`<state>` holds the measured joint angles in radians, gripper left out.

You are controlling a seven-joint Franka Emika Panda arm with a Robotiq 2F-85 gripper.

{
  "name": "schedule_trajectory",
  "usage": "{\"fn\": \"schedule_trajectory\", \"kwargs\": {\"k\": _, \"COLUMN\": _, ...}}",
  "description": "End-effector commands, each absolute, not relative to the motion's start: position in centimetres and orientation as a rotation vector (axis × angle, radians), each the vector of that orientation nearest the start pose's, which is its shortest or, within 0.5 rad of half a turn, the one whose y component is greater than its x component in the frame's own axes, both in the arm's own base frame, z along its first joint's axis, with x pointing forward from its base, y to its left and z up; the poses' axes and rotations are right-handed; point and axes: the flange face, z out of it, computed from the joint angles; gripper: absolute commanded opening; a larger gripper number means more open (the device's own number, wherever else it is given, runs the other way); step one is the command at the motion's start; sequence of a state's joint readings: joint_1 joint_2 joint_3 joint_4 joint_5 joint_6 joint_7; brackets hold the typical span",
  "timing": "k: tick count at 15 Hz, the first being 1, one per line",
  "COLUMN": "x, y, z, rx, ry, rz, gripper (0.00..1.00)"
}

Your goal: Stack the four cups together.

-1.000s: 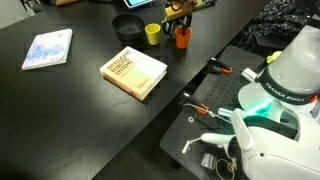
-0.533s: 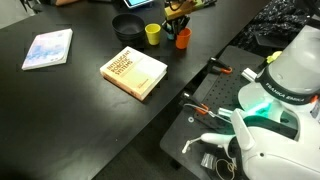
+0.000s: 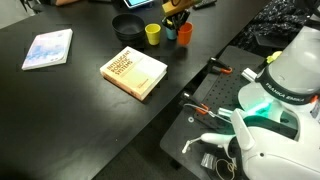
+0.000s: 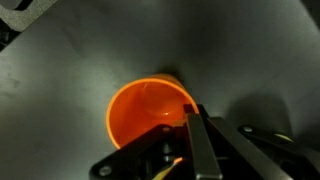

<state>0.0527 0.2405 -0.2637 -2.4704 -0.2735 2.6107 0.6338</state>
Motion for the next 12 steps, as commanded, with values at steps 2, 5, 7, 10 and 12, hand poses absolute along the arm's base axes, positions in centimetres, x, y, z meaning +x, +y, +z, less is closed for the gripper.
{"fn": "schedule_trajectory", "kwargs": {"k": 2, "x": 48.2, "y": -7.7, "z": 24.7, "rx": -3.243, "ry": 0.996, "rz": -0.008, "gripper": 0.04}}
{"fn": "schedule_trajectory", "kwargs": {"k": 5, "x": 50.0, "y": -6.6, "z": 27.8, "rx": -3.288, "ry": 1.005, "rz": -0.081, "gripper": 0.04}}
{"fn": "schedule_trajectory", "kwargs": {"k": 7, "x": 50.8, "y": -6.0, "z": 29.5, "rx": -3.316, "ry": 1.015, "rz": -0.084, "gripper": 0.04}}
{"fn": "schedule_trajectory", "kwargs": {"k": 10, "x": 52.2, "y": -5.3, "z": 31.1, "rx": -3.347, "ry": 1.003, "rz": -0.136, "gripper": 0.03}}
{"fn": "schedule_trajectory", "kwargs": {"k": 12, "x": 53.1, "y": -5.1, "z": 31.2, "rx": -3.36, "ry": 0.978, "rz": -0.196, "gripper": 0.03}}
